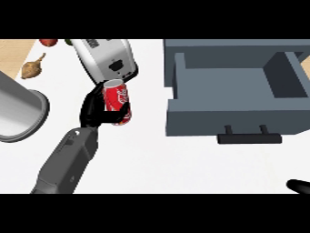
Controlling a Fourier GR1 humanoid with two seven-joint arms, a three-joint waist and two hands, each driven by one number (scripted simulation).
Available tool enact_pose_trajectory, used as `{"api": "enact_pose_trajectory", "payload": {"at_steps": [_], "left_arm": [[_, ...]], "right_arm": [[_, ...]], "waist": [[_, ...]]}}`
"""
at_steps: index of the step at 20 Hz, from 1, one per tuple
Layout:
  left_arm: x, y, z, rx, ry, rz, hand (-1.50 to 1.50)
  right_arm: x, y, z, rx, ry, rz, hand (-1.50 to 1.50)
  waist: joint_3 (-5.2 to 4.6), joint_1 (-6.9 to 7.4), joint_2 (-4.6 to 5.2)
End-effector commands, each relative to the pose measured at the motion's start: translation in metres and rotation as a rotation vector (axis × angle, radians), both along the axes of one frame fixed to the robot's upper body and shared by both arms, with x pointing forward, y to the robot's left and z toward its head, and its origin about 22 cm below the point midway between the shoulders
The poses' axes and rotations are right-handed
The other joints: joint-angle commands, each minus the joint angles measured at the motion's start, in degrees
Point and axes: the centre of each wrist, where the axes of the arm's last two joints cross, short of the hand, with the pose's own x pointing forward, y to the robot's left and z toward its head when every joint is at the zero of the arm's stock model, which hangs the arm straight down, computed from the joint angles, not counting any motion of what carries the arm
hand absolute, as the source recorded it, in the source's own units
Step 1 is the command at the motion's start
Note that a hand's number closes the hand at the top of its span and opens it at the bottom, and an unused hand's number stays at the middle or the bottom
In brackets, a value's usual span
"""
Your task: Pick up the can, place it into the drawer and close the drawer
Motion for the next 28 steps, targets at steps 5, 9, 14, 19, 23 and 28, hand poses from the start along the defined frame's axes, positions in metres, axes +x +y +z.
{"api": "enact_pose_trajectory", "payload": {"at_steps": [5, 9, 14, 19, 23, 28], "left_arm": [[0.032, -0.053, 0.087, 0.082, -0.074, -0.120, 1.50], [0.033, -0.070, 0.120, 0.042, -0.076, -0.150, 1.50], [0.049, -0.106, 0.180, 0.048, -0.075, -0.162, 1.50], [0.040, -0.139, 0.219, 0.078, -0.103, -0.179, 1.50], [0.051, -0.157, 0.255, 0.114, -0.109, -0.189, 1.50], [0.054, -0.179, 0.286, 0.143, -0.111, -0.193, 1.50]], "right_arm": [[-0.011, 0.015, 0.005, -0.003, 0.010, -0.021, -1.50], [-0.009, -0.005, 0.011, -0.015, -0.002, -0.036, -1.50], [0.000, -0.015, 0.019, 0.000, -0.002, -0.026, -1.50], [0.002, 0.001, 0.018, -0.026, -0.013, -0.030, -1.50], [0.008, 0.003, 0.017, -0.011, 0.000, -0.008, -1.50], [-0.006, 0.000, 0.016, -0.013, -0.006, -0.012, -1.50]], "waist": [[0.06, 0.85, -0.52], [0.05, 0.76, -0.39], [0.05, 0.25, -0.20], [0.03, 0.30, -0.21], [0.04, -0.03, -0.04], [0.06, -0.65, -0.03]]}}
